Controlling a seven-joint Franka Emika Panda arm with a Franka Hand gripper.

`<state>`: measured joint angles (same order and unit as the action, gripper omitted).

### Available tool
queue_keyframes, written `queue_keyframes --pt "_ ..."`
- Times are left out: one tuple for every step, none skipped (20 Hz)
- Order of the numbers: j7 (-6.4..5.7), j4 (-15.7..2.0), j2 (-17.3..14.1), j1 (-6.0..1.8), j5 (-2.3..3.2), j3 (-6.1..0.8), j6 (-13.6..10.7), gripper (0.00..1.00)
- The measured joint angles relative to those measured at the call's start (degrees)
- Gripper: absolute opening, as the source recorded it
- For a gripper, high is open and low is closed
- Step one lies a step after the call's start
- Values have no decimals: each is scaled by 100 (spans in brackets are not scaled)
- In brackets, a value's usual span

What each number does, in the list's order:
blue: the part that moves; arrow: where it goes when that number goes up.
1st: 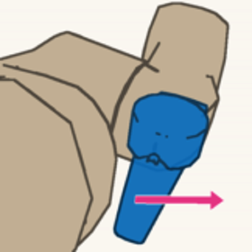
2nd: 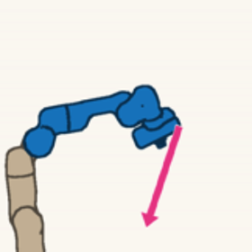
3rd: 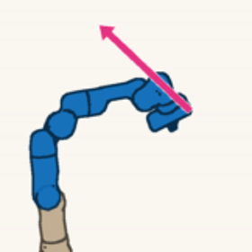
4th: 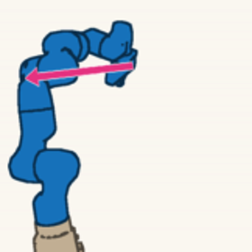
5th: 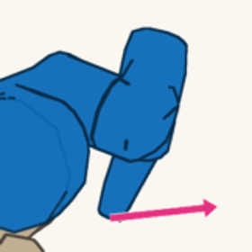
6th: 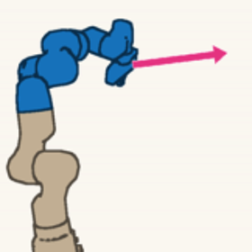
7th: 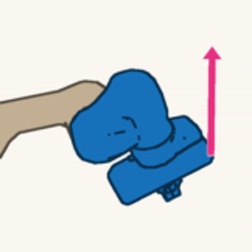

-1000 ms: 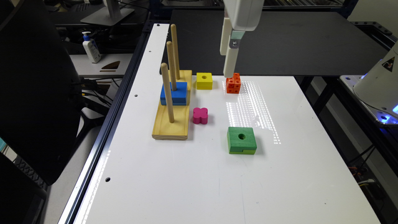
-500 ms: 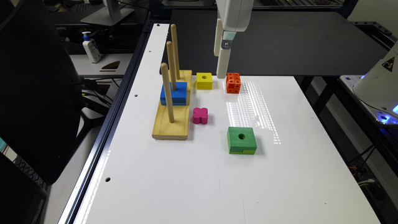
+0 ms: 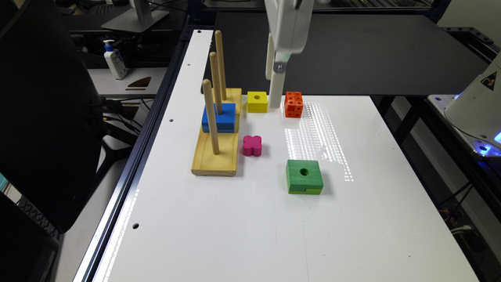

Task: Pick up pink flower.

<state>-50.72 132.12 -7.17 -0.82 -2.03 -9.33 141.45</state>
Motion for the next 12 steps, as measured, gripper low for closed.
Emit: queue_keyframes --pt "0 -9 -65 0 1 0 58 100" --pt "0 -25 -120 0 1 0 99 100" --pt "0 -43 -149 0 1 0 108 100" --pt "0 -61 -161 0 1 0 108 100" --pt "0 -68 -160 0 1 0 108 100" --pt "0 -72 -160 0 1 0 108 100" --pt "0 -74 -160 0 1 0 108 100" --pt "0 -77 -160 0 1 0 108 100" --pt "0 -79 -160 0 1 0 108 100" --pt "0 -80 -160 0 1 0 108 100" --pt "0 -80 -162 0 1 0 107 100" --pt "0 -80 -171 0 1 0 107 100"
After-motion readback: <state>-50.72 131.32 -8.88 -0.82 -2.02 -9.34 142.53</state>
